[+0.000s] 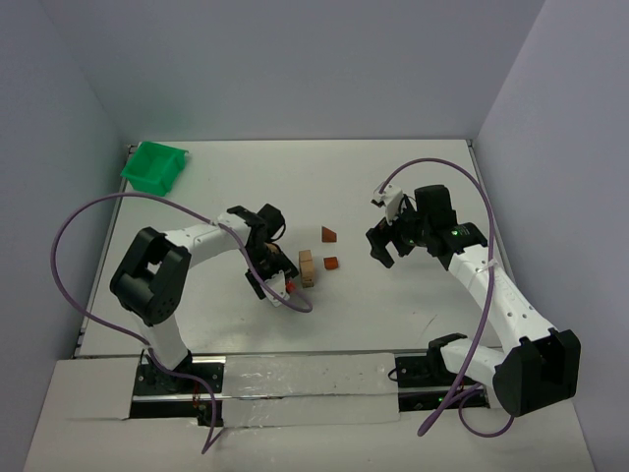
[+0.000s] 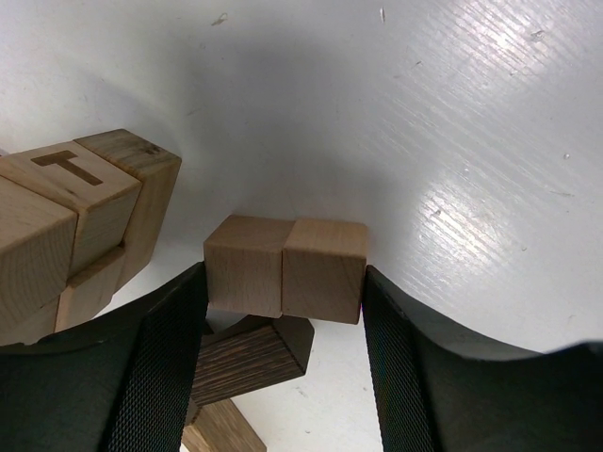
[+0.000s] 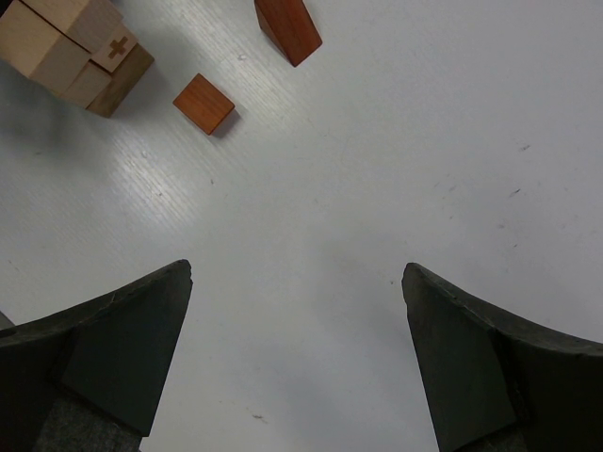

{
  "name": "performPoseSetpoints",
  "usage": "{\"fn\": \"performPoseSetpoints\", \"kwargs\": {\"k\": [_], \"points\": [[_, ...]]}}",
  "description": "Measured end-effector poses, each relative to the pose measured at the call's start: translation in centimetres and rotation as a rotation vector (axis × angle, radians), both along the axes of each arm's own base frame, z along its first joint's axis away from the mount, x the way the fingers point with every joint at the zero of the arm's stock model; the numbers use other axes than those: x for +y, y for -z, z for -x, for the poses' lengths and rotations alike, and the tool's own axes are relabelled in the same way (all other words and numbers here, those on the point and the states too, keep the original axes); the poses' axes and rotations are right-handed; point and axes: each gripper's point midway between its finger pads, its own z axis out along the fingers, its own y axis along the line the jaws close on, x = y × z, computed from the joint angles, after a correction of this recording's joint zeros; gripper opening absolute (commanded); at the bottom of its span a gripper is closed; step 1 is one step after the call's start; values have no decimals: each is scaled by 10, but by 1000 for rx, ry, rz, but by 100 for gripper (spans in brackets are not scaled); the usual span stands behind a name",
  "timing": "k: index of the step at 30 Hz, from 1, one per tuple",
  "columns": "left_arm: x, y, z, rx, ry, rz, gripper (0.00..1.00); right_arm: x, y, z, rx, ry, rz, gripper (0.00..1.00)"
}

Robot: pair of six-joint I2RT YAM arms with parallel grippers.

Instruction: Build the wood block tower

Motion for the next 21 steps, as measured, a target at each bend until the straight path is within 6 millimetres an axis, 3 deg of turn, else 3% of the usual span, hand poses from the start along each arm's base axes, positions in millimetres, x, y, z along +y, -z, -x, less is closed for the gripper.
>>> {"fn": "performPoseSetpoints", "kwargs": {"k": [5, 11, 21], "points": [[4, 0, 5, 3, 0, -3, 42, 0, 0, 0, 0, 0, 0, 100], [15, -4, 19, 21, 1, -22, 36, 0, 0, 0, 0, -1, -2, 100], [27, -47, 39, 5, 2, 7, 19, 1, -1, 1, 4, 0, -10, 100]]}}
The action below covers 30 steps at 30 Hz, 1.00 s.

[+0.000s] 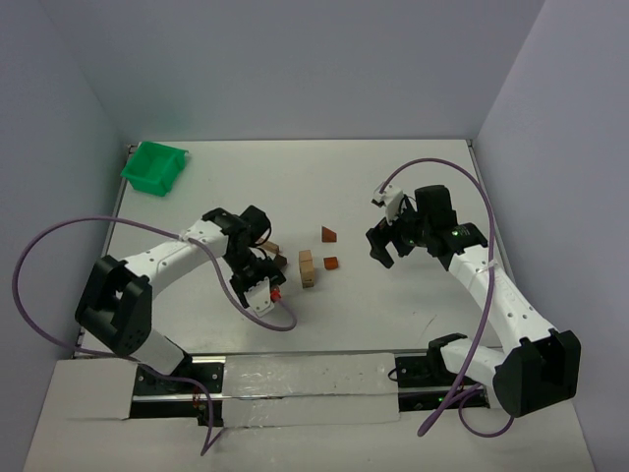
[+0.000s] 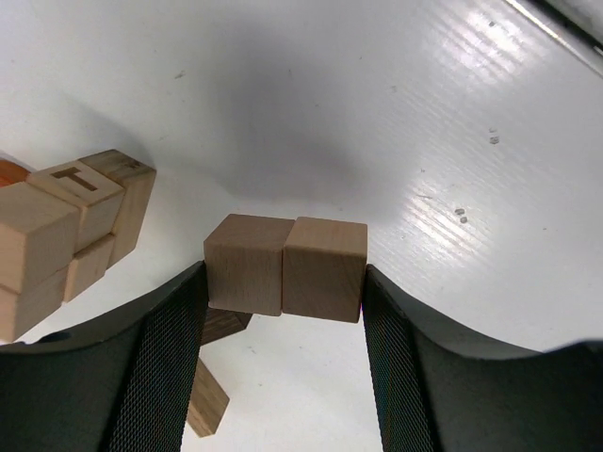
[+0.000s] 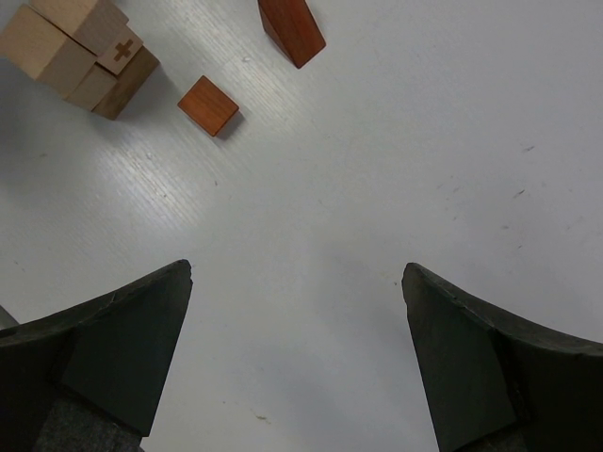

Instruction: Build the wood block tower

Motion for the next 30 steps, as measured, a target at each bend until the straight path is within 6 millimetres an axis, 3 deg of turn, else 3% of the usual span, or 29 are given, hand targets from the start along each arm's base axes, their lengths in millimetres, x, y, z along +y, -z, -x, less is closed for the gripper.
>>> {"fn": "performPoseSetpoints", "kwargs": {"k": [7, 15, 19, 30], "points": [[-13, -43, -6, -39, -31, 80, 13, 0, 1, 4, 7, 10, -9, 100], [-37, -101, -30, -42, -229, 156, 0, -1, 8, 7, 29, 29, -15, 100], [-47, -108, -37, -1, -309, 144, 0, -2, 10, 7, 35, 45, -17, 100], [-80, -102, -45, 98, -509, 54, 0, -12, 15, 2, 31, 107, 6, 100]]}}
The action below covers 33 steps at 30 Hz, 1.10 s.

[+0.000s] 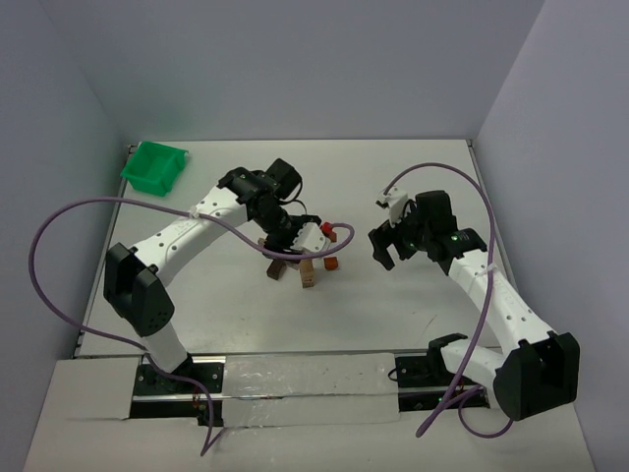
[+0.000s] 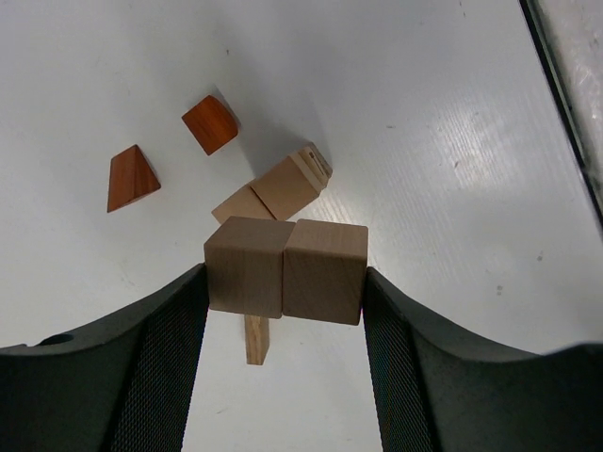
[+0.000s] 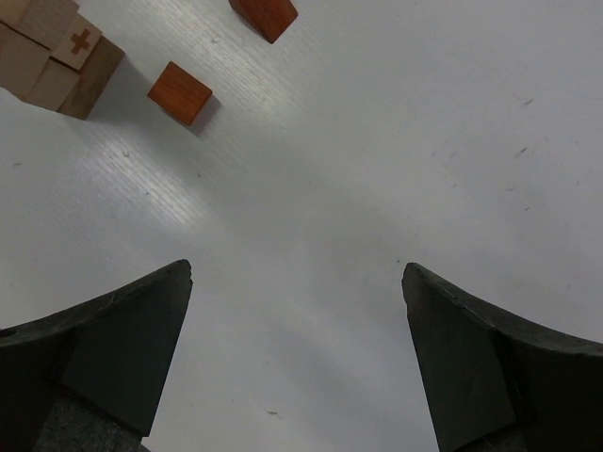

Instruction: Build the wood block tower

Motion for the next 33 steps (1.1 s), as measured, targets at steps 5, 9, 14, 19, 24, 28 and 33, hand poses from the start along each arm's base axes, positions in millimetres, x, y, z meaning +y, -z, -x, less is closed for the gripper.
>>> {"fn": "performPoseSetpoints", "kwargs": {"k": [5, 9, 14, 19, 24, 28, 33], "points": [[-8, 3, -2, 24, -118, -23, 0, -7, 6, -2, 1, 32, 11, 100], [-12, 7, -5, 35, -216, -45, 0, -14, 12, -3, 8, 67, 18, 100], [-19, 10, -8, 40, -336, -62, 0, -20, 11, -7, 2, 101, 15, 100], [-24, 9, -17, 32, -443, -48, 0, -25, 10, -13, -15, 131, 5, 100], [-24, 13, -25, 19, -532, -45, 0, -32, 12, -13, -17, 169, -7, 100], [-22, 19, -28, 13, -579, -58, 0, -33, 10, -16, -26, 186, -19, 100], [-20, 23, -30, 9, -619, -64, 0, -32, 7, -19, -42, 193, -30, 100]]}}
